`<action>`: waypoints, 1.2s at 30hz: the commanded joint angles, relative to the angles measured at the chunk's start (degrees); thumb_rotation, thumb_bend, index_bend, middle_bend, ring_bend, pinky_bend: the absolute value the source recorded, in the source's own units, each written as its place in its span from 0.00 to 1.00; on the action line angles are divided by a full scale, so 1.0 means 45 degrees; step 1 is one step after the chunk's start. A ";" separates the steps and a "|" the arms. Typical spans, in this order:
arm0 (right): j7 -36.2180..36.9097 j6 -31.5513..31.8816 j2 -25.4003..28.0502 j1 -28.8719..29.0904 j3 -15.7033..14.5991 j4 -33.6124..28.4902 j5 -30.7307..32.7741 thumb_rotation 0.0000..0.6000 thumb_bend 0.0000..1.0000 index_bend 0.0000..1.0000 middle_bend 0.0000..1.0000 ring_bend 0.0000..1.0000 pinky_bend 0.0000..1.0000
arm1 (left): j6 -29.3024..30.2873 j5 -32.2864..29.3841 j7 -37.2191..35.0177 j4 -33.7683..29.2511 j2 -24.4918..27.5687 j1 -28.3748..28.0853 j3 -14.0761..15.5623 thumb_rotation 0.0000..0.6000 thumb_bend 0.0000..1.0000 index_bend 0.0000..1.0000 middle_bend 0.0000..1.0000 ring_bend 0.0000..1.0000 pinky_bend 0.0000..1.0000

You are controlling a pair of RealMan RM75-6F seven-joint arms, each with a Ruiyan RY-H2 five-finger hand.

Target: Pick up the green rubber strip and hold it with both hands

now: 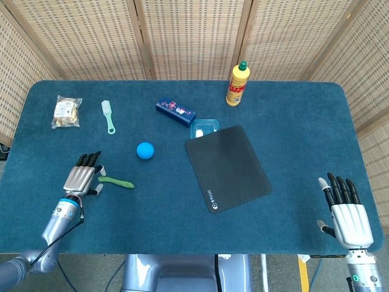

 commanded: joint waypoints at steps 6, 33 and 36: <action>0.0174 -0.0019 0.0035 0.0026 0.0030 0.0048 0.0052 1.00 0.00 0.01 0.00 0.00 0.00 | -0.0060 -0.0224 0.0111 0.0278 -0.0309 -0.0141 -0.0037 1.00 0.37 0.47 0.00 0.00 0.00; 0.0450 -0.0180 0.0091 0.0101 0.0050 0.0125 0.0263 1.00 0.00 0.01 0.00 0.00 0.00 | -0.0029 -0.0812 0.0660 0.0886 -0.0893 -0.0394 -0.0191 1.00 0.37 0.53 0.00 0.00 0.00; 0.0468 -0.0188 0.0093 0.0106 0.0045 0.0130 0.0266 1.00 0.00 0.01 0.00 0.00 0.00 | -0.0105 -0.0955 0.0733 0.0901 -0.0896 -0.0407 -0.0218 1.00 0.37 0.54 0.00 0.00 0.00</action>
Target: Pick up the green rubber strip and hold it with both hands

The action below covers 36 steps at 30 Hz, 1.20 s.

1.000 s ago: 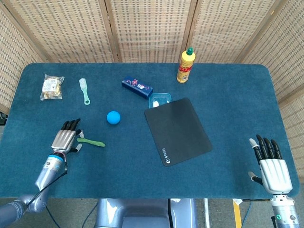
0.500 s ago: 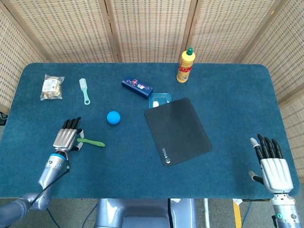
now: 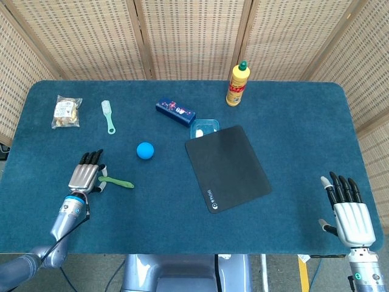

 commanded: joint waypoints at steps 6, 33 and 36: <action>0.0020 0.0027 0.0002 0.0001 -0.0021 -0.0018 -0.0040 1.00 0.00 0.01 0.00 0.00 0.00 | -0.0225 -0.0424 0.0257 0.0010 -0.0004 -0.0042 -0.0072 1.00 0.40 0.59 0.00 0.00 0.00; 0.0125 -0.0216 -0.0306 0.0270 0.0093 0.0404 -0.0003 1.00 0.00 0.04 0.00 0.00 0.00 | 0.0202 0.1122 -0.5537 -0.3546 0.2157 0.0233 -0.0774 1.00 0.42 0.75 0.00 0.00 0.00; 0.0226 -0.0354 -0.0356 0.0431 0.0157 0.0535 -0.0049 1.00 0.00 0.07 0.00 0.00 0.00 | 0.0025 0.1237 -0.6711 -0.3981 0.2267 0.0151 -0.0944 1.00 0.42 0.75 0.00 0.00 0.00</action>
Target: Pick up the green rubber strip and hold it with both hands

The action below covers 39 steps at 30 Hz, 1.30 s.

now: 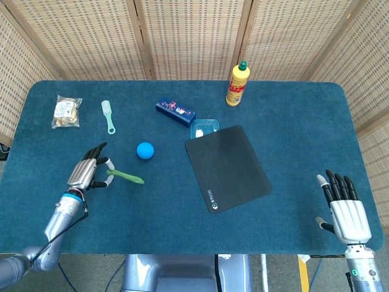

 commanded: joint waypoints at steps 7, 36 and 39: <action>0.0864 -0.0760 0.0219 0.0788 0.0233 -0.0005 -0.0334 1.00 0.00 0.10 0.00 0.00 0.00 | -0.1085 0.0428 -0.4465 -0.1734 0.0470 -0.0498 -0.0757 1.00 0.42 0.75 0.00 0.00 0.00; 0.7362 -0.4321 0.0092 0.5851 0.1693 -0.0022 -0.1447 1.00 0.00 0.39 0.07 0.00 0.00 | -0.3826 -0.2265 -0.6489 -0.2332 -0.1572 -0.3748 -0.2815 1.00 0.42 0.75 0.00 0.00 0.00; 0.7531 -0.4672 -0.0205 0.6242 0.1678 -0.0079 -0.1335 1.00 0.01 0.40 0.08 0.00 0.00 | -0.3826 -0.2488 -0.6413 -0.2154 -0.1915 -0.3914 -0.2860 1.00 0.42 0.75 0.00 0.00 0.00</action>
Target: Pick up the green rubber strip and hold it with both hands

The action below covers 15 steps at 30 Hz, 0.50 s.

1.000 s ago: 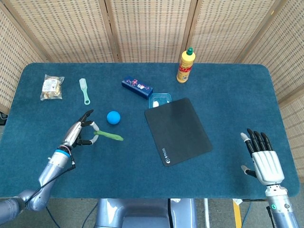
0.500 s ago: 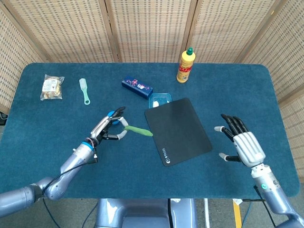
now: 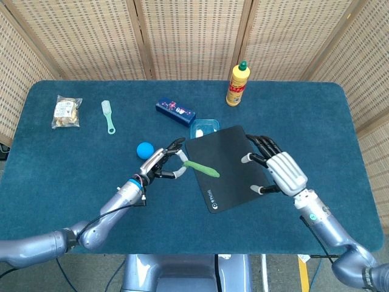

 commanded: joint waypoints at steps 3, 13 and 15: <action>0.0190 -0.0406 -0.0828 0.0713 0.0115 0.0096 0.0285 1.00 0.02 0.41 0.09 0.00 0.00 | 0.0009 -0.0260 0.0128 0.0282 -0.0486 -0.0245 -0.0076 1.00 0.42 0.75 0.00 0.00 0.00; -0.0876 -0.0627 -0.2012 0.1503 0.0507 0.0655 0.1026 1.00 0.03 0.41 0.09 0.00 0.00 | 0.0068 -0.0184 0.0082 0.0339 -0.0974 -0.0341 -0.0124 1.00 0.42 0.75 0.00 0.00 0.00; -0.1164 -0.0650 -0.2121 0.1536 0.0520 0.0676 0.1262 1.00 0.04 0.41 0.09 0.00 0.00 | 0.0069 -0.0110 0.0041 0.0334 -0.1001 -0.0324 -0.0125 1.00 0.42 0.75 0.00 0.00 0.00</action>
